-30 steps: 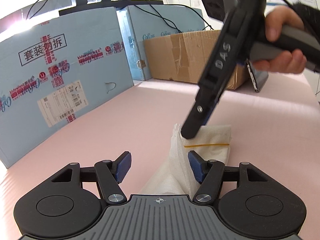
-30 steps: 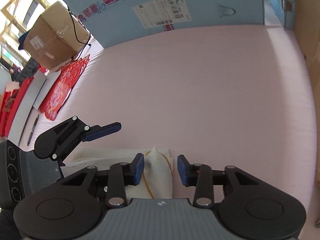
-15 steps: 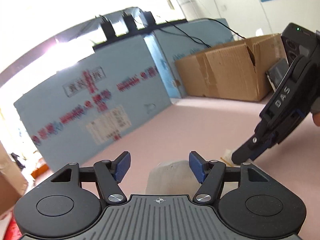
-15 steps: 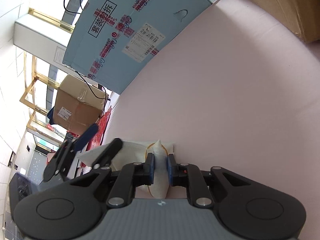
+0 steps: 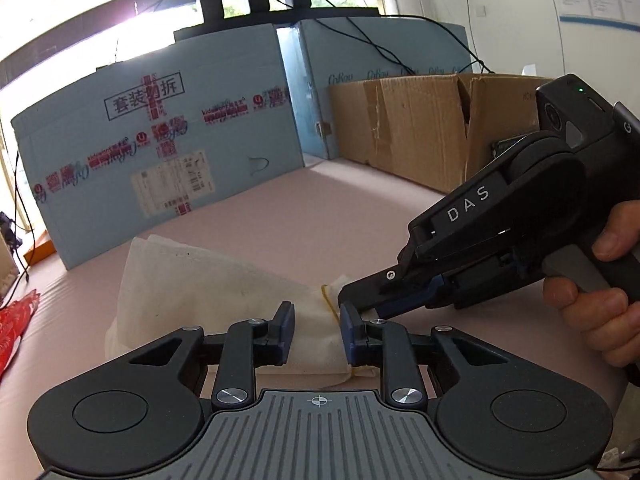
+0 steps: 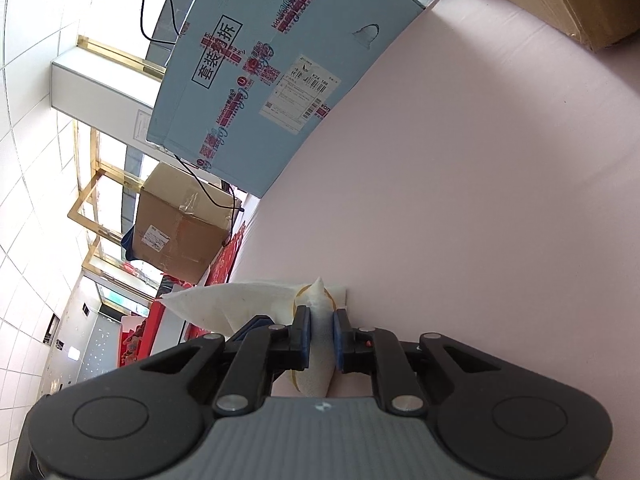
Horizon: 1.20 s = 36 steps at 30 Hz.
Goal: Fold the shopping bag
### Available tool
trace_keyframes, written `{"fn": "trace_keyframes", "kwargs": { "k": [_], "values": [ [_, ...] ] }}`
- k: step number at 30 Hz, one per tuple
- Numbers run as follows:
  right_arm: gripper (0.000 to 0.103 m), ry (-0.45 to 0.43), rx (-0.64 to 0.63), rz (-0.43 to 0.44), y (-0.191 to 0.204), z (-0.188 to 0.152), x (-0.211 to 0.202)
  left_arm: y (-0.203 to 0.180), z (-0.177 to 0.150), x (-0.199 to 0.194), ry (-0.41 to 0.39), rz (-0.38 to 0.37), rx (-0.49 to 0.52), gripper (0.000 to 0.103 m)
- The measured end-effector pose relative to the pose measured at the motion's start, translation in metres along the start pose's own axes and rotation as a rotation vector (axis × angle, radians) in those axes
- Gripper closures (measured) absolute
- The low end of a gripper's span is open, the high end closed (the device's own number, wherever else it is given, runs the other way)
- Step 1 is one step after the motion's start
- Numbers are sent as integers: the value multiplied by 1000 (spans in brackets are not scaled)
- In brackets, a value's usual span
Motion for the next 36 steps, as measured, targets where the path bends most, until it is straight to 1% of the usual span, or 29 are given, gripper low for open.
{"fn": "trace_keyframes", "kwargs": {
  "k": [2,4,6,8,9,10,13,14,16,18,20,23,25,28,31,32,33,34,35,36],
  "values": [
    [89,20,-20,5,1,4,1,0,-1,-2,3,2,-24,80],
    [89,35,-39,3,3,5,2,-2,-2,-3,22,-8,-26,79],
    [88,49,-57,-2,4,6,3,-8,-5,0,44,15,1,79],
    [86,63,-75,-6,6,8,3,-5,-3,1,61,29,-21,78],
    [83,64,-91,-13,8,9,4,-5,-3,0,66,33,-21,78],
    [78,64,-110,-22,12,11,5,-4,-4,0,71,38,-22,78],
    [73,38,-181,-67,20,15,9,-10,-3,0,89,71,-6,78],
    [73,43,-199,-72,21,16,11,-14,-1,2,100,97,27,78],
    [80,54,-272,-82,26,10,15,-26,3,7,118,174,135,77],
    [82,48,-330,-93,29,3,15,-37,5,16,136,254,249,77],
    [83,33,-366,-96,31,-4,12,-38,6,23,146,310,305,77],
    [84,26,-394,-97,32,-8,9,-11,7,23,140,286,197,73],
    [85,19,-443,-117,37,-12,9,7,7,23,135,270,125,69],
    [85,12,-495,-136,42,-18,9,33,8,24,128,246,18,67],
    [85,17,-527,-134,44,-22,7,59,9,24,120,220,-88,60],
    [85,20,-528,-129,45,-22,6,60,9,23,114,197,-95,58],
    [83,22,-525,-122,45,-21,6,58,8,23,109,183,-83,55],
    [82,25,-517,-119,44,-20,6,50,7,23,103,160,-50,55],
    [81,27,-507,-117,44,-18,6,42,5,21,92,158,-20,55],
    [76,30,-500,-115,45,-17,7,36,3,20,78,168,-1,55]
  ]
}}
Point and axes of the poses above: each gripper's, at about its wrist camera, not at the fingertips, and x roughly the way its jaws point, y to its left, z to its top, the point moved 1 cm from there along x, roughly the way its jaws point, and after that the axes turned 2 degrees about z, right-handed, at the moved point
